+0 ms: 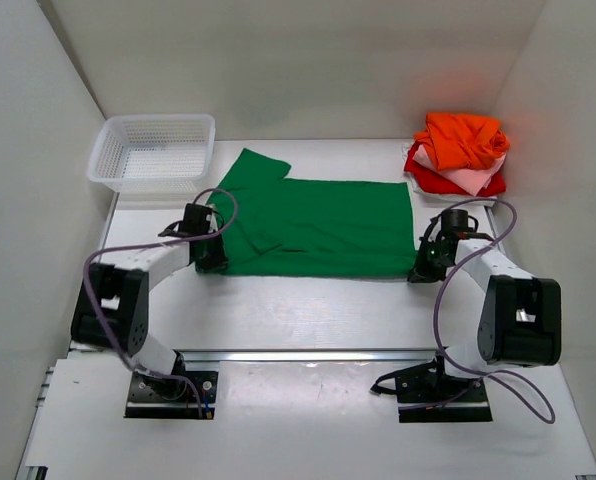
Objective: Fold and stack the t-shirts
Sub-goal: Fold the flattened tshirt in 1/3 of the way
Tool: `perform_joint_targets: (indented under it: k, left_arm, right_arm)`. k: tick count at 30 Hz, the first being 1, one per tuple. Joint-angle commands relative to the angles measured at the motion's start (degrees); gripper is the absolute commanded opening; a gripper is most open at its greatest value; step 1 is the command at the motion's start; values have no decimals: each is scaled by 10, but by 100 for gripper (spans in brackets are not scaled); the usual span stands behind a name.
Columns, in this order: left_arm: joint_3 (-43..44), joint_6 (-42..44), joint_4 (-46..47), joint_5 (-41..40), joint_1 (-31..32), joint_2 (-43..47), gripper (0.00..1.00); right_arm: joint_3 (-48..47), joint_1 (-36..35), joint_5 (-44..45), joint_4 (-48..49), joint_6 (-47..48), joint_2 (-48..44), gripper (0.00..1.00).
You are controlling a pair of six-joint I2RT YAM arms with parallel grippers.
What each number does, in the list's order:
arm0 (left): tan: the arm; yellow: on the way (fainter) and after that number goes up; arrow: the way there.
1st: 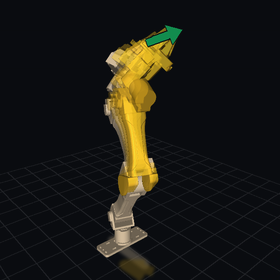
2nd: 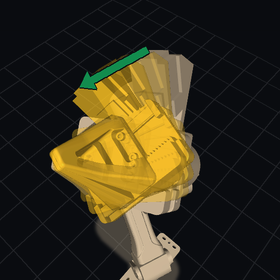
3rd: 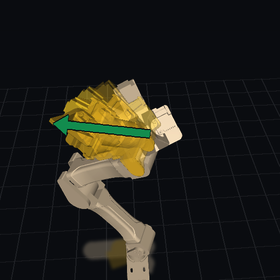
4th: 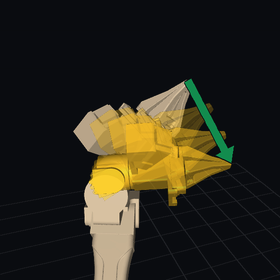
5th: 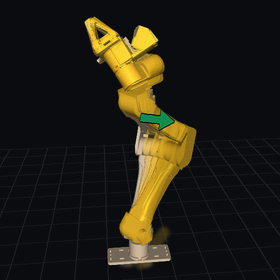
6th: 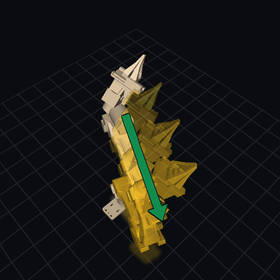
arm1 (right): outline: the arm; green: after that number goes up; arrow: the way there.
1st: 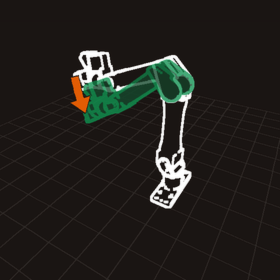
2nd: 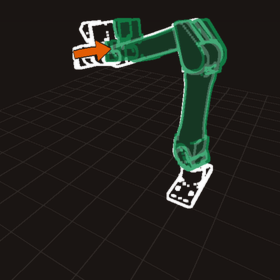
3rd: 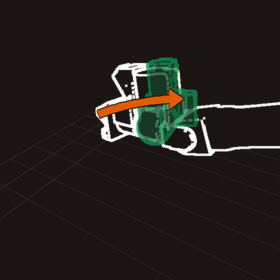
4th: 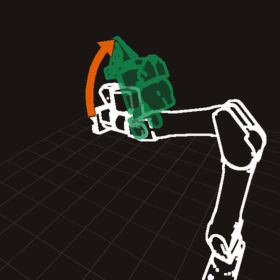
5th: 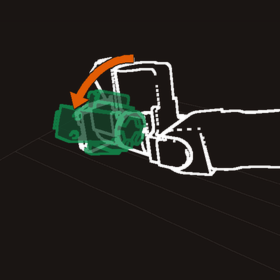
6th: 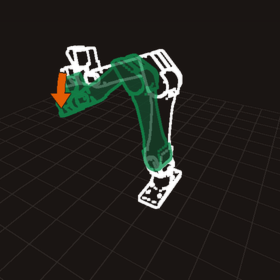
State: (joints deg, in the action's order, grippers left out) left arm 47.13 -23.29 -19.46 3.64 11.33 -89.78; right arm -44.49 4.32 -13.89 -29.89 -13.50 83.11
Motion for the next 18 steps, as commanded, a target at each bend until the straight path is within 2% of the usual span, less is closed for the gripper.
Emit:
perform_joint_targets:
  k: [1, 5, 8, 9, 10, 12, 14, 16, 18]
  left_arm:
    - [-33, 25, -107, 11, 9, 98, 0]
    - [-79, 25, -156, 13, 36, 198, 0]
    - [-96, 23, -177, 35, 25, 254, 0]
    - [-98, 27, -188, 43, 19, 267, 14]
    - [-92, 32, -194, 55, 12, 278, 24]
    - [-72, 40, -212, 66, 12, 293, 28]
    - [-52, 37, -205, 75, 5, 311, 35]
    - [-16, 29, -183, 87, -13, 310, 37]
    - [35, 35, -175, 92, -18, 278, 52]
  right_arm:
    - [-12, 21, -6, -75, 45, -21, 0]
    - [-6, 11, -12, -128, 63, -34, 0]
    - [-4, -28, -5, -159, 59, -56, 0]
    - [-13, -38, -1, -165, 51, -71, 6]
    - [-21, -40, 4, -183, 49, -73, 40]
    - [-53, -53, 6, -208, 47, -86, 59]
    - [-87, -44, 10, -234, 49, -95, 66]
    - [-135, -26, 13, -236, 54, -103, 66]
    - [-163, -18, 18, -217, 53, -97, 66]
